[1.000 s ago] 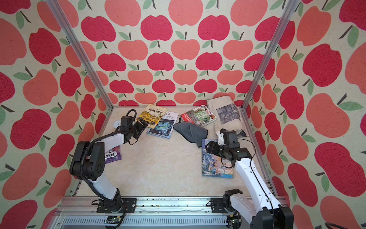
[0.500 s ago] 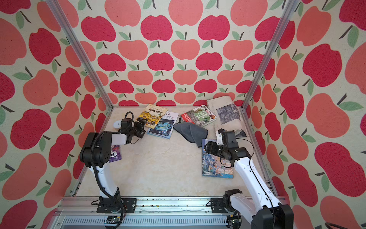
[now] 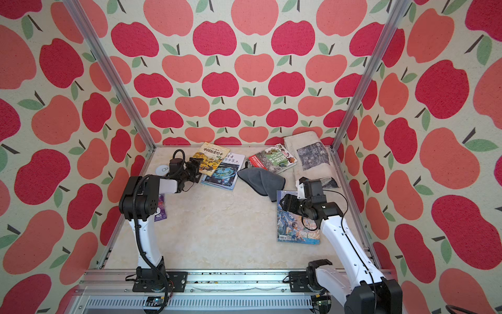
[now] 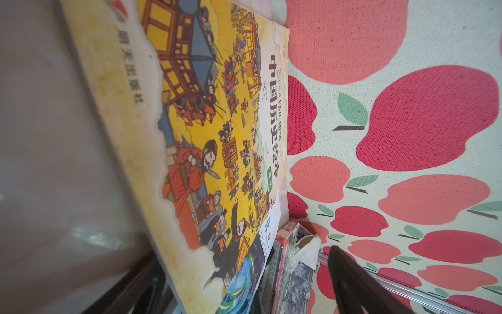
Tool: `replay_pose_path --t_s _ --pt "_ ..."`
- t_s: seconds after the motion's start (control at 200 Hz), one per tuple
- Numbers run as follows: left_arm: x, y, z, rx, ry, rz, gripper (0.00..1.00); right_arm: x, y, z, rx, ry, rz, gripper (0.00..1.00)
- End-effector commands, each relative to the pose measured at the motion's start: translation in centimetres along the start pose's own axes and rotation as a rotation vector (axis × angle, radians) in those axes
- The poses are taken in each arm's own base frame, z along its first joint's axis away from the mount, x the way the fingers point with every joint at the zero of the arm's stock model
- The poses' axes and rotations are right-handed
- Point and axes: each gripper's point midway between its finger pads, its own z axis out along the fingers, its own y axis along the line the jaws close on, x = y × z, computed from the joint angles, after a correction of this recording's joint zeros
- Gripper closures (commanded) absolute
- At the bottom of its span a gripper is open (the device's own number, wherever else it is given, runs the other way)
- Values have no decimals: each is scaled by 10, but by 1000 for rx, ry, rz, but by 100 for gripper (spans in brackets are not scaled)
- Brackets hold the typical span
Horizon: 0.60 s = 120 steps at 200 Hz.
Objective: Wipe the cover of the book
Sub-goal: Pick up the book from the center of the board.
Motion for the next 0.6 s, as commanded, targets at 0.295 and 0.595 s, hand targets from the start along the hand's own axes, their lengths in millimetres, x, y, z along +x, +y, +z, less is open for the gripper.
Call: replay_pose_path --t_s 0.295,0.595 --pt "18 51 15 -56 47 -28 71 -5 3 -4 18 -7 5 28" --pt "24 -8 -13 19 54 97 97 -7 8 -2 10 -8 -3 28"
